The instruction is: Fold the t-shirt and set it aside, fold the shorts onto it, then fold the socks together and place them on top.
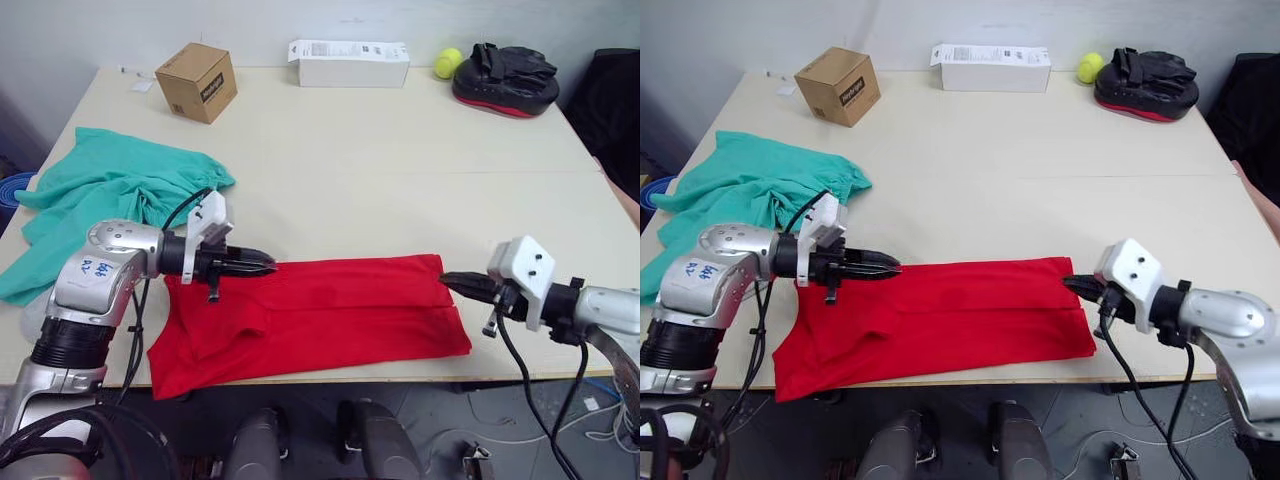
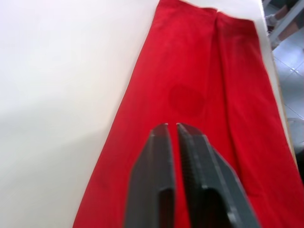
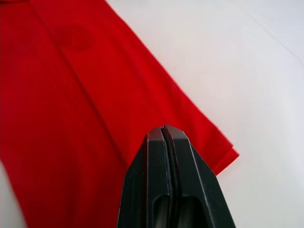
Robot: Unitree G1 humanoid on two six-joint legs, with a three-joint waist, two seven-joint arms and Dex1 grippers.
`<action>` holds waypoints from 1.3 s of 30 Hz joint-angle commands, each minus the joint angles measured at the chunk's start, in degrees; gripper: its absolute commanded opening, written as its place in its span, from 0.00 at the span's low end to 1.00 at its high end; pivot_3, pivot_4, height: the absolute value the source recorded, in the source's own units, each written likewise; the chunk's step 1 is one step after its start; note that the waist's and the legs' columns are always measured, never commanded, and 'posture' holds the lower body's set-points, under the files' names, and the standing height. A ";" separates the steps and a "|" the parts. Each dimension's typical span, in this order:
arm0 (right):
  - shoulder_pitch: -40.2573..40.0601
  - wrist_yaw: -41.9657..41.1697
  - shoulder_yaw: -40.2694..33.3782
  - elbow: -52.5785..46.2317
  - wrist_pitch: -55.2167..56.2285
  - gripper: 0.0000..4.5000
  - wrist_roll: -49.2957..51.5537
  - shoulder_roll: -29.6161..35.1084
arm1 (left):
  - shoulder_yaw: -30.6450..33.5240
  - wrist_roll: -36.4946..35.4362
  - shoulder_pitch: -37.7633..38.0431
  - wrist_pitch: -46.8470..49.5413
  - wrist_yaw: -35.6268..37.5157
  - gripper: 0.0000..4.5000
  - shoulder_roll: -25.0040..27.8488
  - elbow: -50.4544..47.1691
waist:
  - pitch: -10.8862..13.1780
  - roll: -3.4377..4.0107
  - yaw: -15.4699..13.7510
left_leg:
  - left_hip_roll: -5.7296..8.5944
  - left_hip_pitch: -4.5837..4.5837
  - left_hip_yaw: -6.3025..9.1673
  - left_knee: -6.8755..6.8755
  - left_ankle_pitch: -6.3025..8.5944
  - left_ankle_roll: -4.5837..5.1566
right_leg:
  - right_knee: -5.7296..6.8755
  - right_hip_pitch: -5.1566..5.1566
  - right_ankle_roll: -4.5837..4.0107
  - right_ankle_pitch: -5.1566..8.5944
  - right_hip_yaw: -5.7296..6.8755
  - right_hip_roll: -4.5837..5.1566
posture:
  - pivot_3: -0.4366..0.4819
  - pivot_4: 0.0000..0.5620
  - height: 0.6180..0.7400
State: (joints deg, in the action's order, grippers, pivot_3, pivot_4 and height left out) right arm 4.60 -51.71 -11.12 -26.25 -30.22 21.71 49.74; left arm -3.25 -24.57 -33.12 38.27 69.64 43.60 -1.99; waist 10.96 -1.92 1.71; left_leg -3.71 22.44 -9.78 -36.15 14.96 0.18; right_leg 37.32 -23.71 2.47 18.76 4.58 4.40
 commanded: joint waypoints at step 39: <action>41.23 -11.38 26.64 45.95 0.72 0.00 -17.86 -7.00 | 5.53 -8.57 2.95 1.48 -5.36 1.00 2.10 -13.15 | 0.05 -0.01 0.15 | -0.01 -0.04 -0.09 -0.38 -0.06 -0.04 | 0.39 -0.01 -0.03 0.03 -0.15 0.00 | 0.48 0.27 1.00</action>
State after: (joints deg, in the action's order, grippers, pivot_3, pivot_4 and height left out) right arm 43.88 -63.98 16.32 18.55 -31.15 5.33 42.59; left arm 1.34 -32.93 -29.62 40.89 64.37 45.13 -14.95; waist 11.01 -1.93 1.86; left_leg -3.72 22.40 -9.87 -36.54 14.90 0.14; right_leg 37.71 -23.73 2.44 18.79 4.43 4.40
